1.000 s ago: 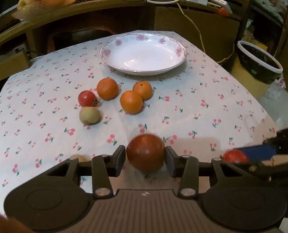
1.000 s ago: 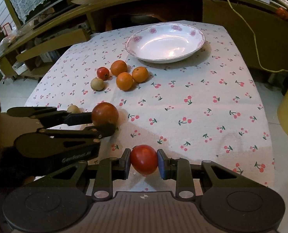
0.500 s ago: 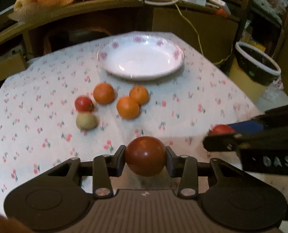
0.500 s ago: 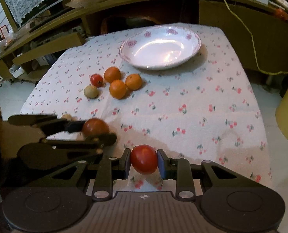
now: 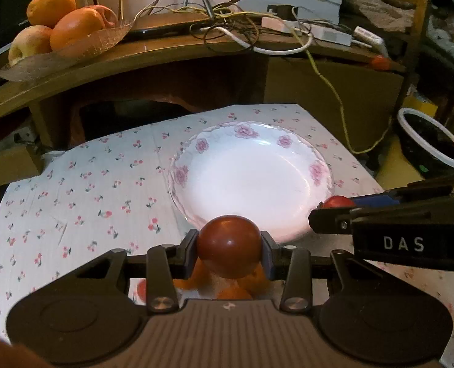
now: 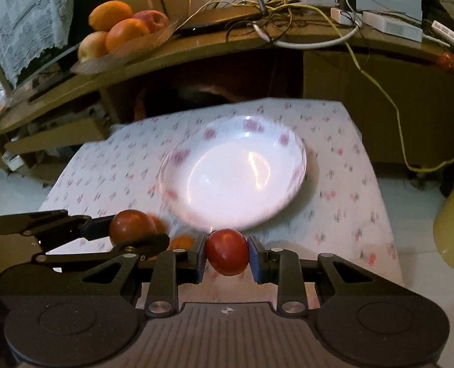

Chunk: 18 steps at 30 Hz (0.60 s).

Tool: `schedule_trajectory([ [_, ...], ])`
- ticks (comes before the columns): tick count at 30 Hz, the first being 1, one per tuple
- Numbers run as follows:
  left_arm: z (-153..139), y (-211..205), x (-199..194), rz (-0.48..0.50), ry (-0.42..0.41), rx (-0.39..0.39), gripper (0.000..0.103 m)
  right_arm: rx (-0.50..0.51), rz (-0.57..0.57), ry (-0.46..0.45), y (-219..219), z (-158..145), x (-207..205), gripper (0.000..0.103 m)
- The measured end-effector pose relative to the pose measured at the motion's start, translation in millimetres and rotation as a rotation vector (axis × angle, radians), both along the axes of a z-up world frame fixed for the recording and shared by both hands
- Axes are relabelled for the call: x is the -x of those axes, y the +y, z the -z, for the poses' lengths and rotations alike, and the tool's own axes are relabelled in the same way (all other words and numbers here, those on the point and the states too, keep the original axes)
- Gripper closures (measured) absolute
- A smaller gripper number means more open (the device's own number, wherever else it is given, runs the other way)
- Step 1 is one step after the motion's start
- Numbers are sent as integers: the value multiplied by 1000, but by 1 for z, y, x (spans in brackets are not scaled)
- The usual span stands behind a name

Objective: Organize fruits
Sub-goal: 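Carry both held tomatoes up and over the white bowl, then open both tools to drop the tomatoes into the white bowl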

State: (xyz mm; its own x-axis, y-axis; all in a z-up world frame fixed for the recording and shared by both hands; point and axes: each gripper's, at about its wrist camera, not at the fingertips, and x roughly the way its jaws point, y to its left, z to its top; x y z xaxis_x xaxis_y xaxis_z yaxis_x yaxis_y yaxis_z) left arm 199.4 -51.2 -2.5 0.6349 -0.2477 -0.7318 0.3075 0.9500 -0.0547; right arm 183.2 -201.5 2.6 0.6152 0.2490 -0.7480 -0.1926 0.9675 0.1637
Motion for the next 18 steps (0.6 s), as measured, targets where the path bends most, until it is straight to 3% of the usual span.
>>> schedule_trajectory([
  [8,12,-11,-20,35,15,-23,57,3,-18,17,4,12,-36,73],
  [18,13,-8,-32,22,15,1,57,11,1,33,3,20,-58,71],
])
